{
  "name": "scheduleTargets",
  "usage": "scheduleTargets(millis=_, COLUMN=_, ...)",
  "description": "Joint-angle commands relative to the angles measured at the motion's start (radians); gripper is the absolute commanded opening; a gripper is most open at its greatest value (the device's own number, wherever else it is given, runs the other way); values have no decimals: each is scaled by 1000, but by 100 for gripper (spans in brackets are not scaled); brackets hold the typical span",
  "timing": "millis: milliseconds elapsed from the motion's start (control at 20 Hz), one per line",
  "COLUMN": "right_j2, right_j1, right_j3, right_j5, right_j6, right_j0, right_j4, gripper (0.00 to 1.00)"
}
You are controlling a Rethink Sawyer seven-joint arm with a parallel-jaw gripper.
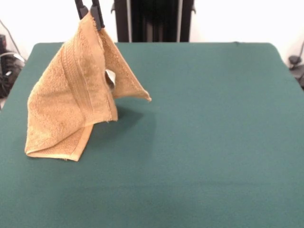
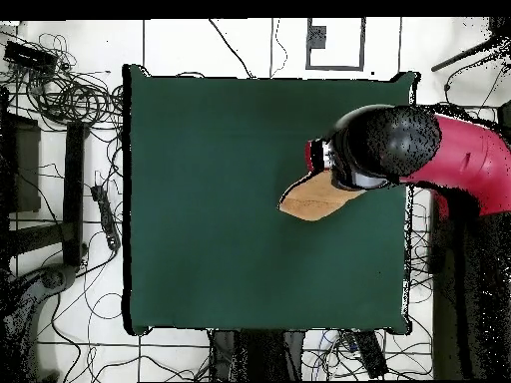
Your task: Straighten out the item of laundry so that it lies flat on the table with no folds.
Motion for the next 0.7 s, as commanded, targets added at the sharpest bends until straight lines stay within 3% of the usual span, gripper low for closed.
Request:
scheduleTargets(millis=50, right_j2=-24, right_j1=46, right_j3=-102, right_j5=325, right_j6=12, right_j0=36, right_j4=-41, gripper=0)
scheduleTargets(millis=250, right_j2=-25, right_j1=65, right_j3=-140, right_j5=384, right_j6=11, right_j0=46, right_j4=-62, gripper=0)
scheduleTargets(millis=700, right_j2=-18, right_j1=63, right_j3=-131, right_j5=362, right_j6=27, right_j0=42, right_j4=-55, gripper=0)
